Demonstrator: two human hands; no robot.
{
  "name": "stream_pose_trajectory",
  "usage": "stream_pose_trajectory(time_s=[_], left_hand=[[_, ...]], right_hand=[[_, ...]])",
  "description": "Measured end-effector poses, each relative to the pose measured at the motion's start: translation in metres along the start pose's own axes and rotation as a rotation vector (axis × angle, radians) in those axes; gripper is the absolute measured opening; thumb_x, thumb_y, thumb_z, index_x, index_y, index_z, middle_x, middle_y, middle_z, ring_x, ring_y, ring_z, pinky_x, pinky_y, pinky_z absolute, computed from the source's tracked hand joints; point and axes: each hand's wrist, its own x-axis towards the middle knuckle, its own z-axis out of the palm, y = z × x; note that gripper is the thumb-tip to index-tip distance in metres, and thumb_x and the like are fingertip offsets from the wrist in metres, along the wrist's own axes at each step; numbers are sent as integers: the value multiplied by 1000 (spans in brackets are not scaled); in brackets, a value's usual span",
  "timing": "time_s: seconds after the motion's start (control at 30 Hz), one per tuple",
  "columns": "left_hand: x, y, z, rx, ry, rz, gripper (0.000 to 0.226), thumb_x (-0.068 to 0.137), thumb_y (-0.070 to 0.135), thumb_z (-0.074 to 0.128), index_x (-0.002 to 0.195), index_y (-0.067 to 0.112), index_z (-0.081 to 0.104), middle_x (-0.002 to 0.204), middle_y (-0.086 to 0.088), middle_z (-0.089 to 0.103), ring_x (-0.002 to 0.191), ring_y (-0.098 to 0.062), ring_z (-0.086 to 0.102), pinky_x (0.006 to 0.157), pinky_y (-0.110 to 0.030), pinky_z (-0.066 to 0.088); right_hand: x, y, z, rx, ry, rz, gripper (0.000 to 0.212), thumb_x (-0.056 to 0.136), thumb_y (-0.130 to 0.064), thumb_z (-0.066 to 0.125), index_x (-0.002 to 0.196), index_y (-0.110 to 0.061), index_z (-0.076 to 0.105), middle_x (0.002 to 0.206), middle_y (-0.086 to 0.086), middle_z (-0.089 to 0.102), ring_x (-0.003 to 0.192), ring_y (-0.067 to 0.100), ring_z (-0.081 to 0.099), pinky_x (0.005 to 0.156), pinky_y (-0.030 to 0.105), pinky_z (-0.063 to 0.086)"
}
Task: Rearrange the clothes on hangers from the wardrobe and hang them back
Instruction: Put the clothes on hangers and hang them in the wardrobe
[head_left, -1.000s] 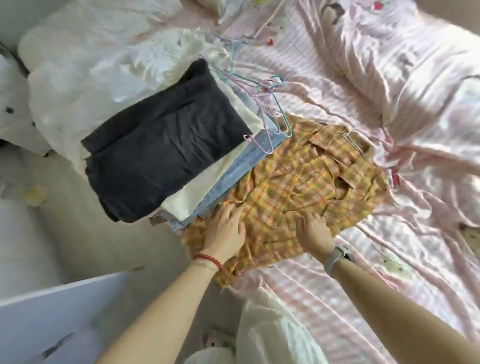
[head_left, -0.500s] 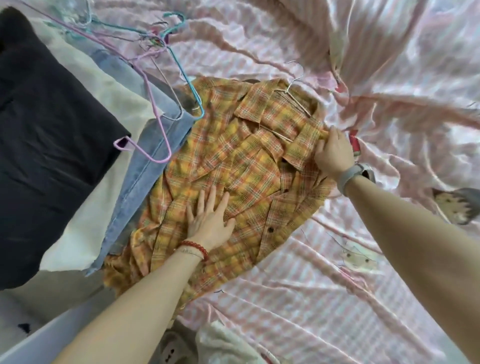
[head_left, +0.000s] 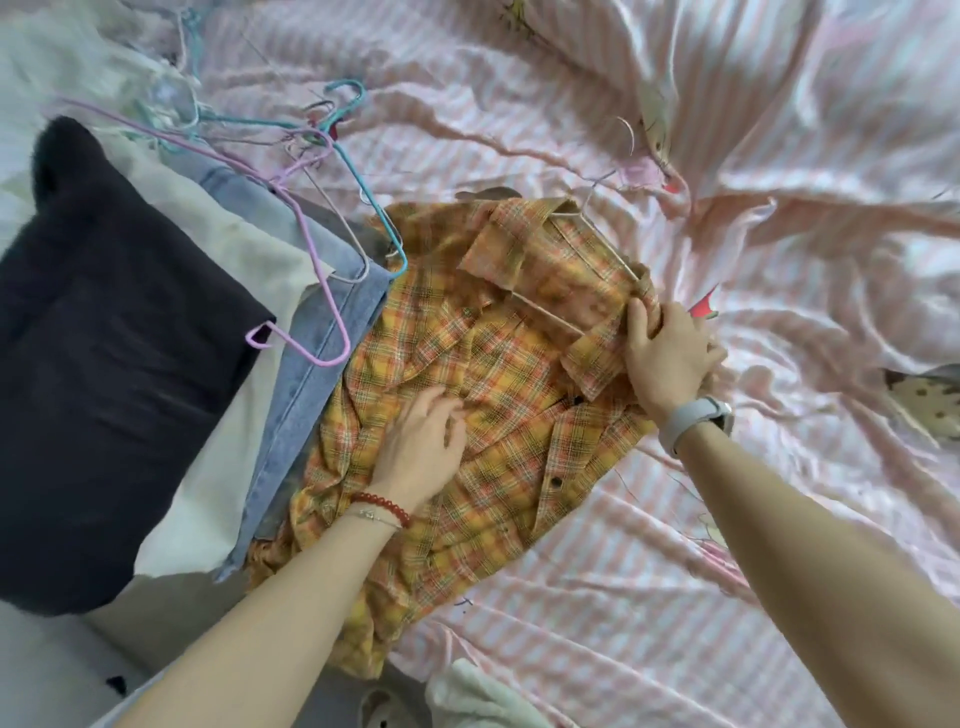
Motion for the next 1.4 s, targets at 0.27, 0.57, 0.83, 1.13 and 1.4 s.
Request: stream_pose_trajectory(time_s=[0.27,0.57,0.83,1.13,1.4], left_hand=[[41,62,-63,311,244,345,57,98,38,32,148,22,10,157,-2,5,144,-24,-6,113,-47,-7],[-45,63,-45,257,7,356,28,99,36,35,115,24,54,97,-2,67,89,-26,63,68,-34,42],[-162,-23,-55,-108,103,8,32,97,36,40,67,24,38,62,1,47,69,-27,53,65,-40,40],[-333,-141,-67,-491,592,-439,35,98,20,44,63,18,39,54,5,37,48,-6,35,50,-19,31],[-513,-217,3,-619,1208,-989,30,96,25,47,66,28,42,49,10,38,51,-15,46,50,-29,33]], right_hand=[[-76,56,-32,130,122,-172,48,83,-48,30,73,-10,56,75,8,57,88,31,50,75,35,21],[-108,88,-61,-1,168,-239,46,82,-44,34,81,-9,63,82,9,62,86,33,53,83,37,22],[-141,-2,-48,-30,74,-672,38,86,-39,37,89,-12,64,86,8,62,89,30,52,91,40,26],[-294,-155,5,-29,-161,-1171,44,86,-47,34,91,-16,65,91,4,65,94,30,55,91,41,24],[-506,-236,20,116,-314,-1787,39,87,-46,39,92,-20,67,86,0,64,86,28,57,86,40,29]])
